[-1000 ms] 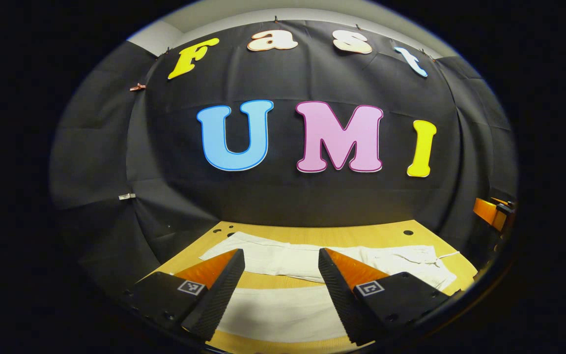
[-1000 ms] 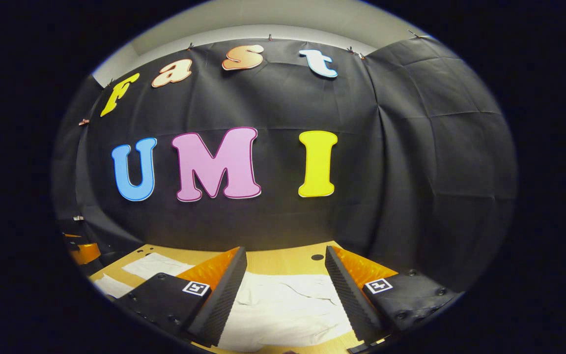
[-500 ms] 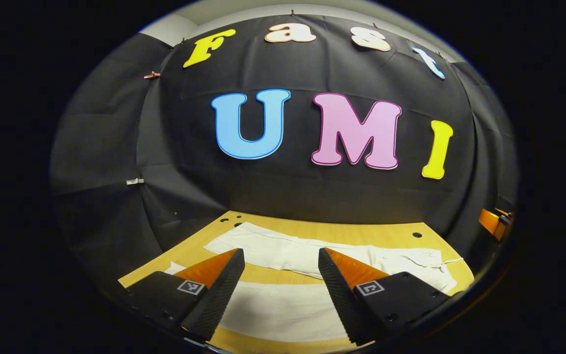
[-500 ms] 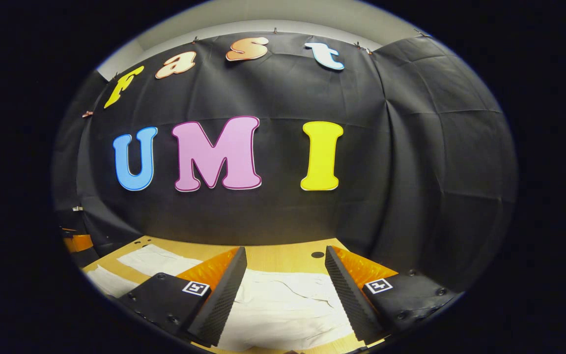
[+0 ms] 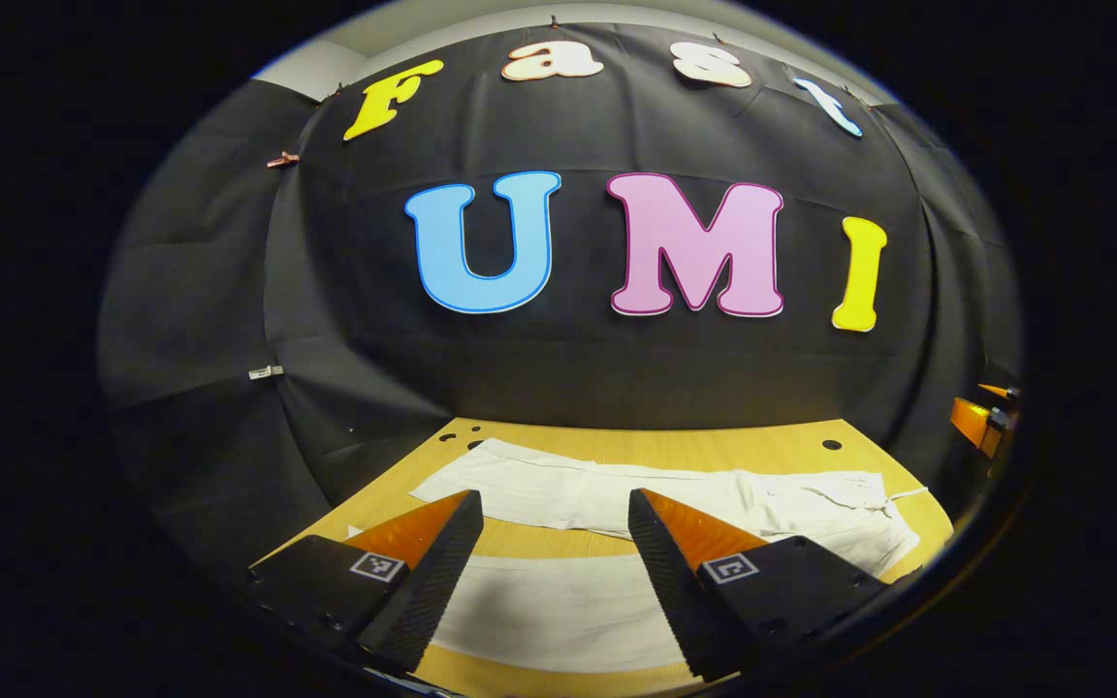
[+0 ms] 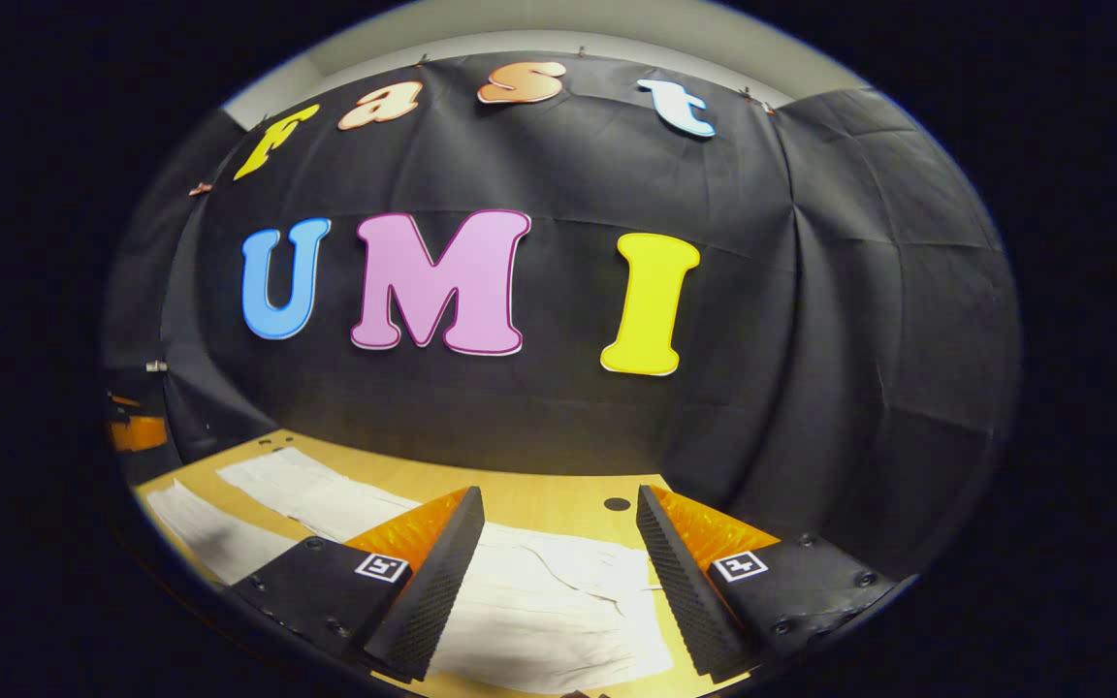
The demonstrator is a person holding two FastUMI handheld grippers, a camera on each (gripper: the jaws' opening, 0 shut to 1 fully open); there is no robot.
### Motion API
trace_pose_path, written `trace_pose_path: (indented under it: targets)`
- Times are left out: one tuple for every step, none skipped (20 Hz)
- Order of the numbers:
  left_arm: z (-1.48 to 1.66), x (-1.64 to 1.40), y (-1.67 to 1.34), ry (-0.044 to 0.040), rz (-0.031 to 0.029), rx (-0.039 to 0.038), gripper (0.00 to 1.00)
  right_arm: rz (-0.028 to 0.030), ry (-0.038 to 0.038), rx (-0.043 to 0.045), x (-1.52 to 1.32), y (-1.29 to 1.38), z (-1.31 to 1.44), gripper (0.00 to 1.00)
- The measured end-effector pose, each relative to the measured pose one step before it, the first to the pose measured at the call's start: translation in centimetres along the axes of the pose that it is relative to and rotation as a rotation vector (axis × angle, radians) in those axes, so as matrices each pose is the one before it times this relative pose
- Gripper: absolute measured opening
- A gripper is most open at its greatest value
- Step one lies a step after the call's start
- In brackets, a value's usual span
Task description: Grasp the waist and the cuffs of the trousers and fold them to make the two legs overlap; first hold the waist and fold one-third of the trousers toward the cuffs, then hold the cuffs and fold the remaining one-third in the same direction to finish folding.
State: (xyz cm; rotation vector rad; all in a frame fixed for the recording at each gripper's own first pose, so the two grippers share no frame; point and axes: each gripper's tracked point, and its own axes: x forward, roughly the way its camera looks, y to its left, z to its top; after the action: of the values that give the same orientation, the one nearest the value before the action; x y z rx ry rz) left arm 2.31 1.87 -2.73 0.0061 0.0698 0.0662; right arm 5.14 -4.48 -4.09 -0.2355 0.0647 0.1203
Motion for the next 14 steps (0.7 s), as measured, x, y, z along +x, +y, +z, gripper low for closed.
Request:
trace_pose_path:
  targets:
    - [-0.152, 0.089, 0.190, 0.00611, 0.00274, 0.01137, 0.95, 0.01501, 0.01471, -0.05513, 0.281, -0.648, -0.762, 0.97]
    - [-0.202, 0.026, 0.152, 0.00755, -0.00148, 0.00526, 0.95, 0.01841, 0.02117, -0.05196, 0.193, -0.584, -0.896, 0.97]
    - [-0.285, 0.078, 0.167, 0.01950, -0.00194, -0.00488, 0.96, 0.02273, 0.03034, -0.04231, -0.058, -0.398, -1.114, 0.97]
    - [-0.873, 0.084, 0.111, 0.03577, 0.00642, -0.00786, 0.95, 0.02835, 0.02835, -0.02813, -0.052, -0.084, -1.105, 0.97]
    - [-0.626, 0.096, 0.478, 0.03317, 0.01873, -0.01607, 0.95, 0.02056, 0.01941, -0.03221, -0.128, -0.188, -0.779, 0.98]
    - [-0.421, -0.036, 0.269, 0.02150, 0.01287, -0.02307, 0.95, 0.01416, 0.01352, -0.04204, -0.014, -0.202, -0.794, 0.98]
    - [-0.247, 0.092, 0.108, 0.01209, 0.00499, -0.02525, 0.95, 0.01739, 0.01366, -0.04565, -0.090, -0.267, -0.815, 0.98]
    - [-0.383, 0.067, 0.173, 0.00945, 0.00434, -0.02056, 0.95, 0.01552, 0.01858, -0.05195, -0.104, -0.089, -1.082, 0.97]
    - [-0.279, 0.068, 0.206, 0.00966, 0.00682, -0.01144, 0.95, 0.01243, 0.01460, -0.04962, 0.180, -0.049, -0.891, 0.98]
    - [-0.472, -0.072, 0.357, 0.00757, 0.00854, -0.00283, 0.95, 0.01958, 0.02460, -0.03753, 0.011, 0.227, -1.381, 0.97]
    - [-0.258, -0.044, 0.353, 0.00555, 0.00891, 0.00243, 0.95, 0.02434, 0.03601, -0.03198, -0.098, 0.532, -1.884, 0.97]
    - [-0.219, 0.037, 0.395, 0.00107, 0.01033, 0.00473, 0.95, 0.02714, 0.03126, -0.03061, -0.174, 0.466, -1.663, 0.98]
    - [-0.176, -0.136, 0.361, 0.00297, 0.01000, 0.00403, 0.95, 0.02385, 0.03014, -0.03402, -0.061, 0.407, -1.425, 0.98]
    - [-0.380, -0.126, 0.373, 0.00485, 0.00858, 0.00110, 0.95, 0.02585, 0.02332, -0.03750, -0.150, 0.439, -1.145, 0.98]
